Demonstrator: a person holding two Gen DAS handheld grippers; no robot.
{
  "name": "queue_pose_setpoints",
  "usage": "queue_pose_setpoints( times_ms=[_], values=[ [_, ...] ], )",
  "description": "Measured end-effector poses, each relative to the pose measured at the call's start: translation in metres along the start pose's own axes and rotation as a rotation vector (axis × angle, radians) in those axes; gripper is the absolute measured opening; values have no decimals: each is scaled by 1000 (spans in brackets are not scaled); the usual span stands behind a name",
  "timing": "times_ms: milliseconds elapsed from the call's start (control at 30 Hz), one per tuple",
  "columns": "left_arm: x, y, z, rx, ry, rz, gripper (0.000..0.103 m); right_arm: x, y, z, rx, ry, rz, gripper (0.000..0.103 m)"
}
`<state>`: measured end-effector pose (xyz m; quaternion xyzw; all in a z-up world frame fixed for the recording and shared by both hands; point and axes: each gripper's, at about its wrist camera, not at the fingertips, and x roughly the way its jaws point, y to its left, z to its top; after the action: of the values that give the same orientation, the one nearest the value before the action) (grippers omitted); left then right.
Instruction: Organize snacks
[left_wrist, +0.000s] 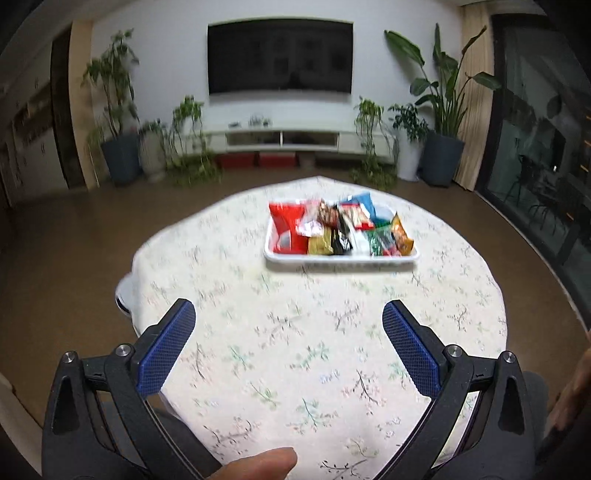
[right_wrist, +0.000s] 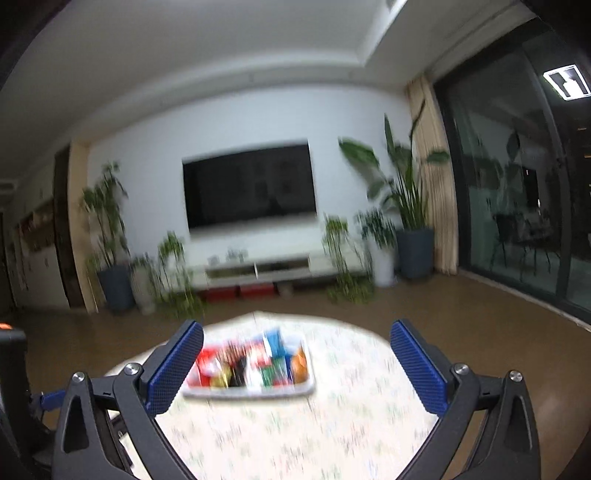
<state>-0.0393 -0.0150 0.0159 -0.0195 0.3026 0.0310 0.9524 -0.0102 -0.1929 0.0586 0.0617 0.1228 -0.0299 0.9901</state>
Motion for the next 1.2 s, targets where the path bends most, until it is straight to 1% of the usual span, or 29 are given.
queue_pose_setpoints(
  times_ms=[100, 200, 533, 867, 1200],
  values=[
    [17, 6, -6, -13, 33, 2, 103, 8, -1, -17, -6, 76, -18, 103],
    [39, 11, -10, -24, 60, 3, 103, 12, 2, -31, -26, 129, -26, 103],
    [66, 19, -17, -38, 114, -11, 103, 21, 16, -55, -71, 224, -16, 103],
    [73, 19, -21, -33, 136, -14, 103, 28, 20, -62, -76, 267, -12, 103],
    [72, 17, -21, -31, 136, -18, 103, 28, 18, -63, -75, 279, -13, 103]
  ],
)
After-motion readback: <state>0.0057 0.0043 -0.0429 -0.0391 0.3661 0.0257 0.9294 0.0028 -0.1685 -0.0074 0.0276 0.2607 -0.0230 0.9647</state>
